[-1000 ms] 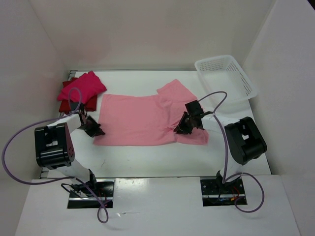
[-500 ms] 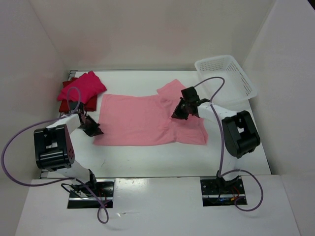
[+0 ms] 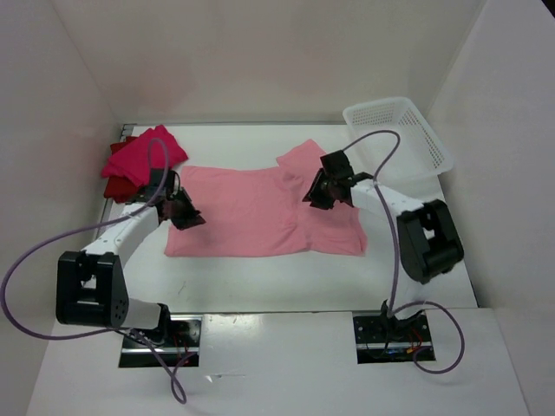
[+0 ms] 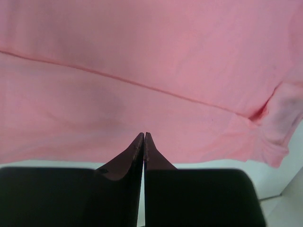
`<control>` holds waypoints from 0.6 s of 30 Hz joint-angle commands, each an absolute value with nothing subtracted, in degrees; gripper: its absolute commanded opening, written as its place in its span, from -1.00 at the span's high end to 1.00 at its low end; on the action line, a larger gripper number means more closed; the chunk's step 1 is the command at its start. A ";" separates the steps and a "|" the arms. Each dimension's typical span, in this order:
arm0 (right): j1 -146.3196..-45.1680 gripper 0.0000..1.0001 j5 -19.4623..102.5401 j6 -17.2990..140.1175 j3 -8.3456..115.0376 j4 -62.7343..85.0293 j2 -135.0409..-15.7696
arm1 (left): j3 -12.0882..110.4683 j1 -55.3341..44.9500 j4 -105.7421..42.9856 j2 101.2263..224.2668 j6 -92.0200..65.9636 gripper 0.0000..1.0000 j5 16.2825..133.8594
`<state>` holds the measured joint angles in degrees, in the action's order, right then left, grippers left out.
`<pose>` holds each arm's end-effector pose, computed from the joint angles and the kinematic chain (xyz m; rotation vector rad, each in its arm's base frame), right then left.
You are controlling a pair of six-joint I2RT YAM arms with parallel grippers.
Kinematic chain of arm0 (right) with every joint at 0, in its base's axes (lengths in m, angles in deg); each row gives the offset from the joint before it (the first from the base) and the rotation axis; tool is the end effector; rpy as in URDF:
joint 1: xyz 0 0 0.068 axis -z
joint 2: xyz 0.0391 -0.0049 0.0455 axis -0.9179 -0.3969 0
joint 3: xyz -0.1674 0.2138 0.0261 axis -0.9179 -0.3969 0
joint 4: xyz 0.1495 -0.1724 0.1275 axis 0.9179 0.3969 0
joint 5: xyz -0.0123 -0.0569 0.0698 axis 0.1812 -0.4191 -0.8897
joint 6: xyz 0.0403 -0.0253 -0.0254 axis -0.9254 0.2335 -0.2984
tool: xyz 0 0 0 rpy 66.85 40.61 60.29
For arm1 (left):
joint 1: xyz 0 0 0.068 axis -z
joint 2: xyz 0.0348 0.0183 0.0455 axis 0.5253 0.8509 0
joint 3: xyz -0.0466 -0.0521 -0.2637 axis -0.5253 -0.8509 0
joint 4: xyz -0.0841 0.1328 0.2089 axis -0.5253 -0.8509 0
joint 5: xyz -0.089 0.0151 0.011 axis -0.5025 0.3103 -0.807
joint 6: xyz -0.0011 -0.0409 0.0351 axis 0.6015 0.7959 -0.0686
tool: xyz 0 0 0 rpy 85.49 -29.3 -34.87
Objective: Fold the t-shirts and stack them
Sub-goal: Fold the flattened tshirt in 1/3 of the way
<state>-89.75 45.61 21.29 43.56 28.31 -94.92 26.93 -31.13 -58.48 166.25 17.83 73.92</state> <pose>0.3400 0.1477 0.1957 0.5058 2.5323 0.5691 0.2767 -0.0086 0.2180 -0.8545 2.4249 -0.5029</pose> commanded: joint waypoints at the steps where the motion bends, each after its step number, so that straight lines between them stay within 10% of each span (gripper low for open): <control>1: -90.52 0.36 48.04 19.45 35.15 28.57 -83.99 | 24.93 -26.26 -57.31 167.84 21.87 0.88 71.74; 6: -90.00 0.96 49.79 12.07 20.55 28.04 -76.95 | 24.39 -25.71 -55.28 175.22 22.41 0.88 69.10; 18: -82.45 1.00 55.94 5.57 12.96 34.97 -71.68 | 18.86 -38.10 -55.36 179.80 16.80 0.90 64.78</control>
